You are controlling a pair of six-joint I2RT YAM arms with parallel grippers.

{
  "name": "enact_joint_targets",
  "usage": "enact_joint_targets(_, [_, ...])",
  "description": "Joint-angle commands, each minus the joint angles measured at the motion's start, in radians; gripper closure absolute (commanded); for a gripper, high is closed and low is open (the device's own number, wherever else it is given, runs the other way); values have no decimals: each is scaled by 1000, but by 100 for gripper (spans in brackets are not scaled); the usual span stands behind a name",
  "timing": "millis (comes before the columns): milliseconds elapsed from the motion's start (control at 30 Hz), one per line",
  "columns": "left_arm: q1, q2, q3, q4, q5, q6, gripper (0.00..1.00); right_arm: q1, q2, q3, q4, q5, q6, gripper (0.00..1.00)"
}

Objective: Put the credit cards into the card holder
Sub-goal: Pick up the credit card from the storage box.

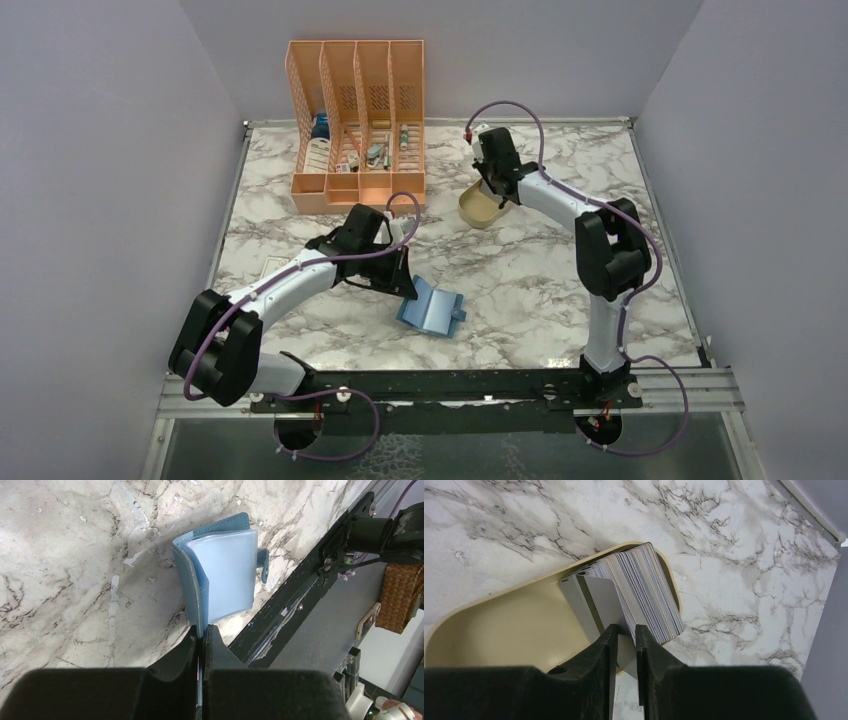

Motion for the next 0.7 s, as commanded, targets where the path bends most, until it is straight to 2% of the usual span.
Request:
enact_joint_targets(0, [4,-30,-10,-4,32,3,100,-3,-68,0,3,-32,5,82])
enact_joint_targets(267, [4,-33,-14,-3,28,0,100,-4,-88,-2,-13,-64,15,88])
enact_joint_targets(400, [5,-32,-14,-3,21,-4,100,-1,-107,2,-39,-113,35,99])
enact_joint_targets(667, [5,-28,-32,99,38,-136,100,-1,-240,-49,-112,-250,183,99])
